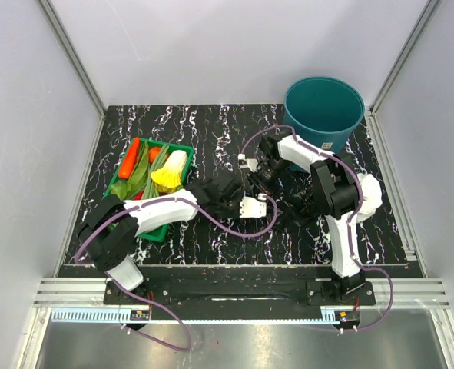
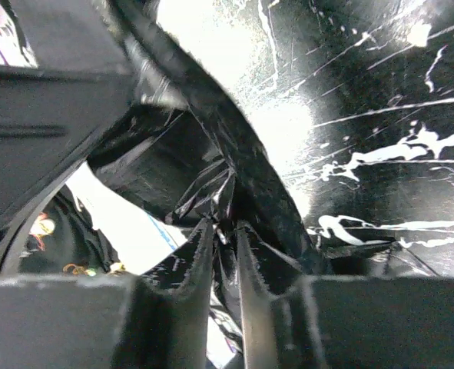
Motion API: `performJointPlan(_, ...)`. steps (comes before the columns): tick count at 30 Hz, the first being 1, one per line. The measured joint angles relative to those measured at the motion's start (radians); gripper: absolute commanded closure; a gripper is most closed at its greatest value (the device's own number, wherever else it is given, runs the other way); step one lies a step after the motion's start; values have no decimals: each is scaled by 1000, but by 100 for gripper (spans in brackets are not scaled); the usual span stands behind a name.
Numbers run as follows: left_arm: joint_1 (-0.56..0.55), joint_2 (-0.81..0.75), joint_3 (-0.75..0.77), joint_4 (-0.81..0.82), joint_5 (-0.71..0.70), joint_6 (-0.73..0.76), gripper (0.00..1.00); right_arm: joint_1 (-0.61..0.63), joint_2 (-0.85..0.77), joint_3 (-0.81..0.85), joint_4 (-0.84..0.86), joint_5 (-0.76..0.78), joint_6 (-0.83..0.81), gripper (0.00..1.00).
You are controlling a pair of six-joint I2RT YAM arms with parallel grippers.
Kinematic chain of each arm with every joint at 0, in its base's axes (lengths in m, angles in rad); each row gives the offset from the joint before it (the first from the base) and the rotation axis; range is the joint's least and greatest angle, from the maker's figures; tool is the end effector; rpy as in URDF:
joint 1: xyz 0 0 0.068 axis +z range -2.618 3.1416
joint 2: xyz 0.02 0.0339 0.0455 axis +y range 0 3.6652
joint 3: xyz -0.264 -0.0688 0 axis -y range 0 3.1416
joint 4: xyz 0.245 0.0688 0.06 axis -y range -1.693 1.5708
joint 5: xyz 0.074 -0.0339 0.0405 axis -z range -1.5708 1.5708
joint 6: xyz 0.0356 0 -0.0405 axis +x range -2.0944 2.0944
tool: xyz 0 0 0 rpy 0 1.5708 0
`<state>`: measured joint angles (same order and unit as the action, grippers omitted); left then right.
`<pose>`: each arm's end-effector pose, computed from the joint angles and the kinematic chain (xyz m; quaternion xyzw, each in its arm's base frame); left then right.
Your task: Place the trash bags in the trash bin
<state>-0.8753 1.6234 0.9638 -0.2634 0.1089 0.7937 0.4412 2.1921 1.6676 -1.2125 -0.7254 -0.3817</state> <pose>0.2087 -0.2560 0.1872 0.7130 0.6229 -0.0645 0.3154 0.3508 0.1918 0.1582 0.3456 -0.8657 -0.3511 0.0881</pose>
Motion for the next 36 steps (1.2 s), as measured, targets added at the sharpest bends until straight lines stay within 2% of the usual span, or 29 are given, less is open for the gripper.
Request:
performJointPlan(1, 0, 0, 26, -38, 22, 0, 100, -2, 0, 6, 0, 0, 1, 47)
performJointPlan(2, 2, 0, 49, -66, 41, 0, 100, -3, 0, 13, 0, 0, 5, 43)
performJointPlan(8, 46, 15, 209, -299, 188, 13, 100, -12, 0, 79, -8, -2, -5, 37)
performJointPlan(17, 131, 68, 291, -517, 306, 45, 100, -23, 0, 179, -69, -38, -79, 33)
performJointPlan(22, 150, 101, 330, -571, 351, 50, 100, -34, -10, 201, -98, -93, -144, 29)
performJointPlan(25, 158, 111, 344, -587, 365, 49, 100, -35, -26, 190, -108, -135, -182, 19)
performJointPlan(31, 178, 134, 385, -610, 389, 44, 100, -25, -69, 129, -96, -211, -227, 18)
performJointPlan(36, 190, 154, 405, -669, 418, 56, 100, 0, -110, 30, 7, -198, -208, 18)
